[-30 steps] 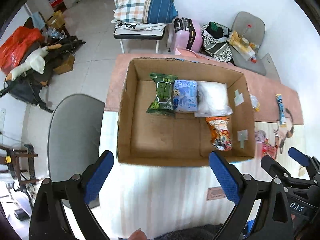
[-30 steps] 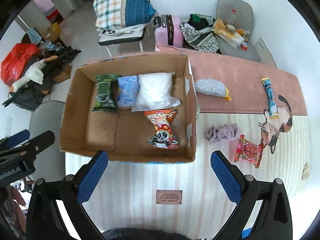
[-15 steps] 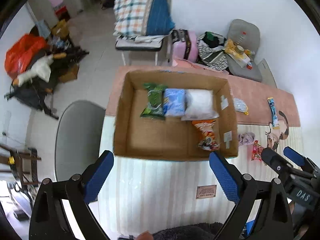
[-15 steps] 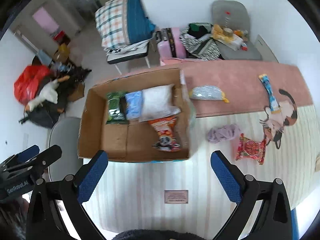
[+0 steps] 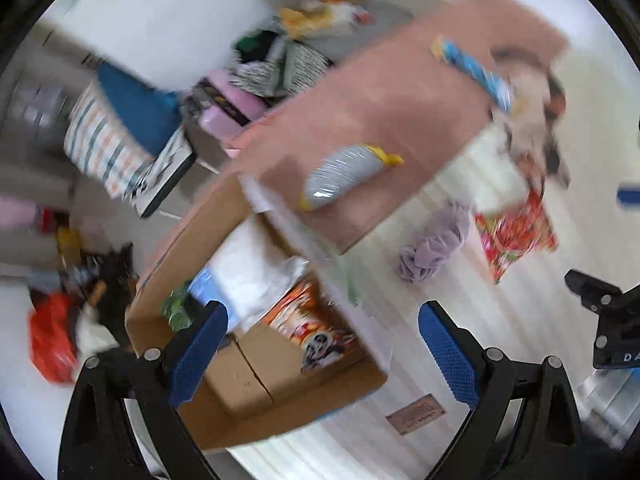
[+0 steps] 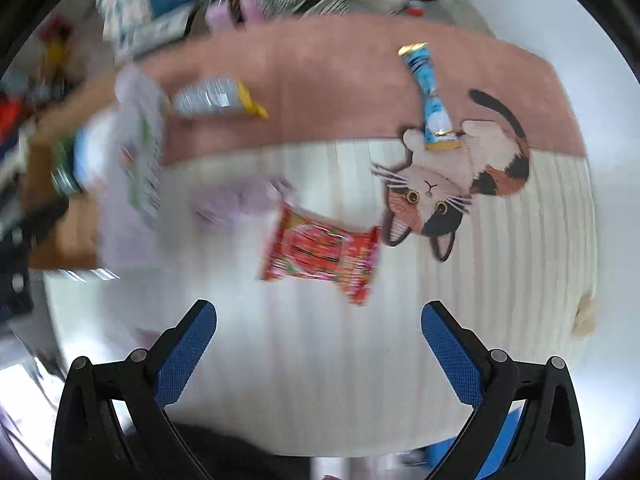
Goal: Organize soft objects
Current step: 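Grasp the lilac cloth with the left tool while the right tool grasps the red floral bag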
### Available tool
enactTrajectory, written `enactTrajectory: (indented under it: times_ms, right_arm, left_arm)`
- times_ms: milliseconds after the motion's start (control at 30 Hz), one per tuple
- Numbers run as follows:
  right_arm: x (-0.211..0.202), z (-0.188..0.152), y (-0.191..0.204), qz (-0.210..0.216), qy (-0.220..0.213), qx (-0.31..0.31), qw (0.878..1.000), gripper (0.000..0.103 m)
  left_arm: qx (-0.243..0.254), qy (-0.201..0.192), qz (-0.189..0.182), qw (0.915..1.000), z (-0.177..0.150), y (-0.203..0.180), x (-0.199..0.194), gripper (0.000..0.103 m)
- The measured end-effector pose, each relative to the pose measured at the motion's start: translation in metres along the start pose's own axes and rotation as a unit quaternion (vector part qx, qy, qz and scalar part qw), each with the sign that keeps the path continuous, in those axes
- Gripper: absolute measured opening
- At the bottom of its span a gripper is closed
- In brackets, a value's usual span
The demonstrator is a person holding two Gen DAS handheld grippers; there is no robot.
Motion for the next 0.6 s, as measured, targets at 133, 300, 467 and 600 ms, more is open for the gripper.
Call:
enactTrajectory:
  times_ms: [133,300,467,600]
  right_arm:
    - [0.056,0.007,0.004,-0.029,0.033,-0.096,0.994,0.103]
    - [0.108,0.020,0.021,-0.030,0.057,-0.181,0.981,0.103]
    - [0.141,0.030,0.026,-0.002,0.083,-0.190,0.978,0.097]
    - [0.143,0.037,-0.003,0.012,0.095,-0.093,0.991,0.093]
  left_arm:
    - [0.027,0.060,0.015,0.9977,0.009,-0.027,0.048,0.098]
    - [0.027,0.100,0.039,0.9939,0.004,-0.035,0.082,0.098]
    - [-0.005,0.120,0.041,0.9919,0.002,-0.021,0.096,0.098]
    - [-0.009,0.113,0.040,0.9927,0.013,-0.019,0.095,0.098]
Point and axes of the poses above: each gripper's, at about its wrist camera, not at the fingertips, and x roughly the way its jaws point, y to its left, z to its top, the point moved 7 cm from there along x, roughly the way its jaws point, and after that the axes turned 8 degrees about -z, right-handed, at the moved point
